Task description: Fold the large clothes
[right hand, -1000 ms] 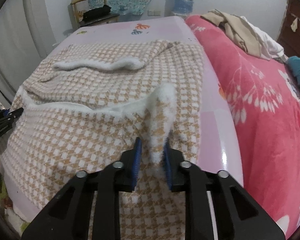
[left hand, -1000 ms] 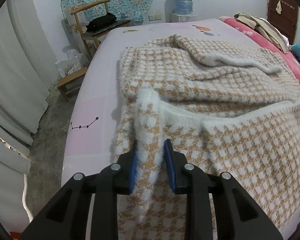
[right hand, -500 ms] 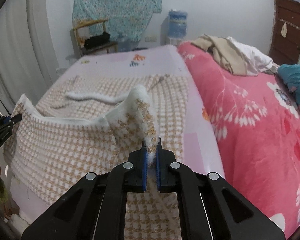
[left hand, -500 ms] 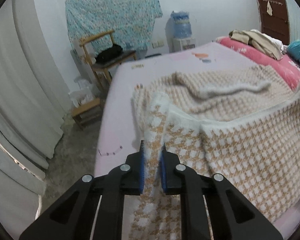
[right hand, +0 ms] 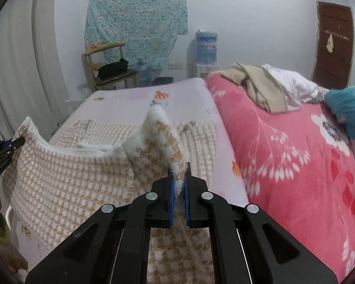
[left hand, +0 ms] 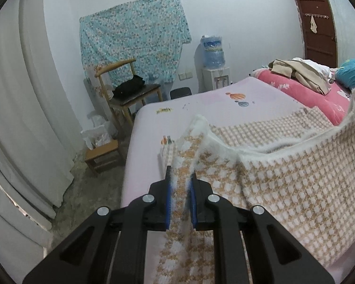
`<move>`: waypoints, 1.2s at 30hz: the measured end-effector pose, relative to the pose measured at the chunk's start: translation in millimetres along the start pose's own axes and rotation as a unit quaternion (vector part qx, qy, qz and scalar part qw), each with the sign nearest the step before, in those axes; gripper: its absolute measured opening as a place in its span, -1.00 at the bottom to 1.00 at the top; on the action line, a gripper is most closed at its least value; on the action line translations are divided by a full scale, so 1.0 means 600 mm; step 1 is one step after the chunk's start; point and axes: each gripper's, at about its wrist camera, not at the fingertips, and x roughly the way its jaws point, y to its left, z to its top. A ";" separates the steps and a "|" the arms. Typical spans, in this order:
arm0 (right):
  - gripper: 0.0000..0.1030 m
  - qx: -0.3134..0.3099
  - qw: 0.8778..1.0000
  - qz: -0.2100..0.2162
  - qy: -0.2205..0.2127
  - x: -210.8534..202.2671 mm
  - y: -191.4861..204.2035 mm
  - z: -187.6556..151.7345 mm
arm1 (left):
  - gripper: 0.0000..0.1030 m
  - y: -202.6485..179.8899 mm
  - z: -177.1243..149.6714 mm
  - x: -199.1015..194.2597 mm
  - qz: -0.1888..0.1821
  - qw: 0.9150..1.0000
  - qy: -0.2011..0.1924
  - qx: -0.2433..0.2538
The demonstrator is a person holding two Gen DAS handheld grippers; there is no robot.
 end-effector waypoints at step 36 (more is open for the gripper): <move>0.19 0.016 0.996 -0.033 0.078 0.148 -0.037 0.020 | -0.70 0.077 -0.015 0.020 -0.091 0.990 0.042 -0.096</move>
